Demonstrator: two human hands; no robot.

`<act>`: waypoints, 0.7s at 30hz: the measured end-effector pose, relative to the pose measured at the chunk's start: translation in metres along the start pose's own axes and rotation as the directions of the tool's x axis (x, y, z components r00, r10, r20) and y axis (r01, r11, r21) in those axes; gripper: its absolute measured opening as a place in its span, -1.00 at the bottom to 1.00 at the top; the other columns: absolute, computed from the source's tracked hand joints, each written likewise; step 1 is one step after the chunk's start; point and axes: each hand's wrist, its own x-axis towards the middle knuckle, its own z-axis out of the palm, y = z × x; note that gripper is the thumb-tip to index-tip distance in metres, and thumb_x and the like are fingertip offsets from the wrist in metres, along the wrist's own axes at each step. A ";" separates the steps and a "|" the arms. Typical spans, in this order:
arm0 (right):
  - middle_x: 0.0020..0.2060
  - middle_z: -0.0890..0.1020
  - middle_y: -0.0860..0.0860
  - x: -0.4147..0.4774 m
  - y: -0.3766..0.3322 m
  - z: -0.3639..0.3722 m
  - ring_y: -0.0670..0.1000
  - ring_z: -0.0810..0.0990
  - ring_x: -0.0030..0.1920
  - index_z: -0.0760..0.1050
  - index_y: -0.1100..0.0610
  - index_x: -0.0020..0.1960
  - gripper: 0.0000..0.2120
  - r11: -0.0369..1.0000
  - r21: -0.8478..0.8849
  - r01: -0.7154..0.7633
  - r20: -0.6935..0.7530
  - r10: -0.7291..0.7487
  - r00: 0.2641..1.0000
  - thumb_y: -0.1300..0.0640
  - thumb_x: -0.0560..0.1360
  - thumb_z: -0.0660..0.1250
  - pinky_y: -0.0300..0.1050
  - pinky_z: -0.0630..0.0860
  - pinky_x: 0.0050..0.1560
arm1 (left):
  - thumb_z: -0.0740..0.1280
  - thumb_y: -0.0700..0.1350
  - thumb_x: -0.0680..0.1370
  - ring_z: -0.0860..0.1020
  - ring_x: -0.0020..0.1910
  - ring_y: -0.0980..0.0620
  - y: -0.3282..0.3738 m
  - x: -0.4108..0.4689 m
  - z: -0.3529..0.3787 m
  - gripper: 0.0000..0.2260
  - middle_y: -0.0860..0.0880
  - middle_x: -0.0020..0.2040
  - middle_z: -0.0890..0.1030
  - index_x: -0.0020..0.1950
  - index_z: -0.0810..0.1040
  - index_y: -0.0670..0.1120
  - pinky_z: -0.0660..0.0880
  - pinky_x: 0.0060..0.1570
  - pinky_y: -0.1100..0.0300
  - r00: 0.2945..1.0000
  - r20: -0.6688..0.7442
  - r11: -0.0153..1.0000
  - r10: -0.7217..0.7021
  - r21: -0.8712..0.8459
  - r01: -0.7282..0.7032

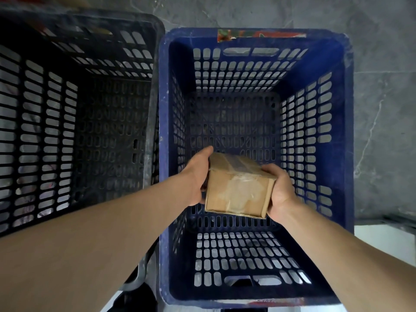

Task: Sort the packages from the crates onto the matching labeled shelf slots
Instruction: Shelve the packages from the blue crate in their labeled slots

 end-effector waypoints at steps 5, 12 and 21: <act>-0.23 0.71 0.04 0.003 0.003 -0.006 0.14 0.63 -0.16 0.67 0.05 -0.11 -0.69 0.993 0.003 0.118 -0.020 -0.118 0.993 0.34 0.49 0.21 0.00 0.52 -0.11 | 0.10 0.18 0.67 0.55 -0.27 -0.05 -0.002 0.001 0.003 -0.58 -0.05 -0.27 0.59 -0.18 0.54 -0.05 0.45 -0.25 0.10 0.999 -0.030 0.999 0.045 -0.017 -0.045; 0.11 0.73 0.05 0.002 0.009 0.005 0.09 0.62 0.11 0.63 0.06 0.19 -0.64 0.991 -0.116 0.065 -0.065 -0.073 0.995 0.26 0.44 0.29 0.07 0.47 0.06 | 0.06 0.21 0.69 0.54 -0.18 -0.01 -0.011 0.009 0.007 -0.59 -0.01 -0.15 0.60 -0.11 0.54 0.02 0.38 -0.27 0.09 0.999 -0.020 1.000 0.028 -0.011 -0.028; -0.07 0.60 -0.15 0.008 0.013 0.018 -0.16 0.51 -0.09 0.49 -0.16 -0.02 -0.76 0.992 -0.115 -0.050 -0.021 0.048 0.999 -0.24 0.67 0.13 0.11 0.31 0.20 | -0.01 0.44 0.58 0.54 -0.10 -0.05 -0.018 0.025 0.011 -0.46 -0.04 0.00 0.59 0.14 0.54 0.09 0.41 0.11 -0.09 0.999 -0.034 1.000 0.018 -0.021 -0.018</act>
